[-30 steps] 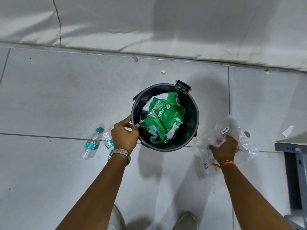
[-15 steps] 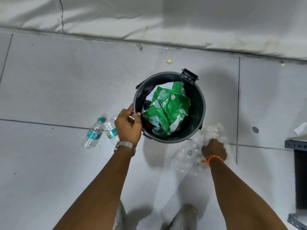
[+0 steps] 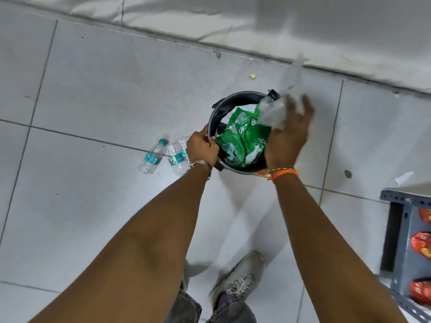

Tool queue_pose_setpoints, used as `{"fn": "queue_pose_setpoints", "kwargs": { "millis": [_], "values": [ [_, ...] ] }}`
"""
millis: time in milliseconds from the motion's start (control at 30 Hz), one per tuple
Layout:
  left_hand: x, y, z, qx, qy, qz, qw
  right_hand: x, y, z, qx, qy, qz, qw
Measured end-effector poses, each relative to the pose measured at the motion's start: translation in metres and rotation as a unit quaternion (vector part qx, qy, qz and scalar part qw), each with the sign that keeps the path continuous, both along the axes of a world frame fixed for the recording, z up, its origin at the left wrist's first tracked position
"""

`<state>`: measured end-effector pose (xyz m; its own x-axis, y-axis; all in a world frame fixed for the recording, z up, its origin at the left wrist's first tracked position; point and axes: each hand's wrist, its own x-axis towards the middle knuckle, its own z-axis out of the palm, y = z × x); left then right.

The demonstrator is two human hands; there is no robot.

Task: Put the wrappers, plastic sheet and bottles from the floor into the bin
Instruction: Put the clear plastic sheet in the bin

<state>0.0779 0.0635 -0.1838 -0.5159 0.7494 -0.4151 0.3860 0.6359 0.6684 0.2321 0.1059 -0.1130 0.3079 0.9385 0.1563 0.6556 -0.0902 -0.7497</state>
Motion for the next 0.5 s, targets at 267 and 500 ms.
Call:
{"fn": "queue_pose_setpoints", "kwargs": {
  "millis": [267,500],
  "values": [
    [-0.01,0.004,-0.004,-0.023,-0.019,-0.028,0.999,-0.039,-0.005,-0.09,-0.403,-0.251,0.268,0.838],
    [-0.015,0.007,0.0,-0.053,-0.033,-0.04,0.997,-0.037,0.005,-0.063,-0.42,-0.094,0.276,0.86]
  ]
}}
